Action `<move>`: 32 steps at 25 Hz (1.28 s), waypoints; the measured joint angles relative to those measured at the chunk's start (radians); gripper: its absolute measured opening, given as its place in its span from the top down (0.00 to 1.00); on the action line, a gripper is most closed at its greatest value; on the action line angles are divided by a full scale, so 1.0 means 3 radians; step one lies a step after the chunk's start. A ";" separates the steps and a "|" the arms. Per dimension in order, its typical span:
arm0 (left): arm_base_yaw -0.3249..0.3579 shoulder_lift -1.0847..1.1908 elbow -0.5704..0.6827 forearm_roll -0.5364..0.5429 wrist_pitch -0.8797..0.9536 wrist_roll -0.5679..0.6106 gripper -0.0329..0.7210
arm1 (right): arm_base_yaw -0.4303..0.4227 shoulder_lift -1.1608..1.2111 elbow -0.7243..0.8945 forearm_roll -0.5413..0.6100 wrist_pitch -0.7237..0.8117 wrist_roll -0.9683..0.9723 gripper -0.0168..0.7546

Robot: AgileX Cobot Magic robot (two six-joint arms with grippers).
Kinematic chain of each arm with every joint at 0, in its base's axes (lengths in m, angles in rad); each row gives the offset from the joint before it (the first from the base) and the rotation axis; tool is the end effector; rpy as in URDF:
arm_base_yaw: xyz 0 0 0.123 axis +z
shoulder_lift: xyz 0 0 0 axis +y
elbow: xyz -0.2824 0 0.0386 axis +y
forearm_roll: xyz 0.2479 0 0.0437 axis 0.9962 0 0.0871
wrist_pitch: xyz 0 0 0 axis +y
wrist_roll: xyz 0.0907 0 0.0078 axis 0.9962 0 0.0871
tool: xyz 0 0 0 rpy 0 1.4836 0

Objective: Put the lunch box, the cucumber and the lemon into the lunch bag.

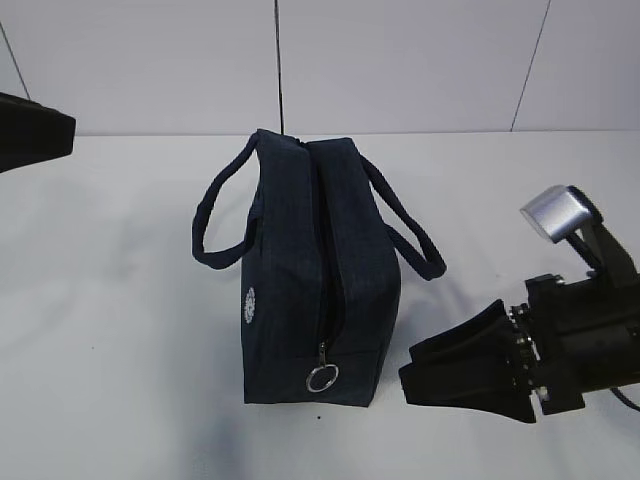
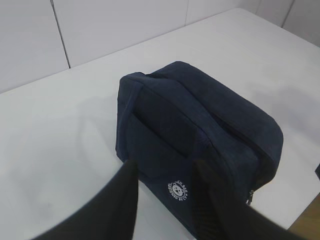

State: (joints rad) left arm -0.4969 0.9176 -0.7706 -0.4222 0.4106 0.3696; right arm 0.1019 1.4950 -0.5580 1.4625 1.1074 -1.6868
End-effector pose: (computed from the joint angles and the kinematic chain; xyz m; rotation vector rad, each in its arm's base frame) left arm 0.1616 -0.1046 0.3395 0.5830 1.9520 -0.4933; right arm 0.2099 0.1029 0.1973 -0.8447 2.0824 1.2710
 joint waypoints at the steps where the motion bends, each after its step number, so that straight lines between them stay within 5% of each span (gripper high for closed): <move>1: 0.0000 0.0000 0.0000 0.0000 -0.0006 0.0000 0.64 | 0.0000 0.0100 -0.0012 0.0023 0.0057 -0.0063 0.49; 8: 0.0000 0.0005 0.0000 0.0000 -0.0008 0.0000 0.64 | 0.0199 0.0635 -0.0171 0.0217 0.0108 -0.0450 0.40; 14: 0.0000 0.0005 0.0000 0.0000 -0.0013 0.0000 0.64 | 0.0581 0.0858 -0.0353 0.0422 -0.0524 -0.0679 0.39; 32: -0.0001 0.0015 0.0000 0.0000 -0.0090 0.0000 0.64 | 0.0795 0.1139 -0.0366 0.1081 -0.0695 -0.0837 0.39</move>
State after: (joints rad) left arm -0.4973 0.9221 -0.7706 -0.4222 0.3838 0.3696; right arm 0.3403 1.8367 -0.6679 1.7870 0.8989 -1.9380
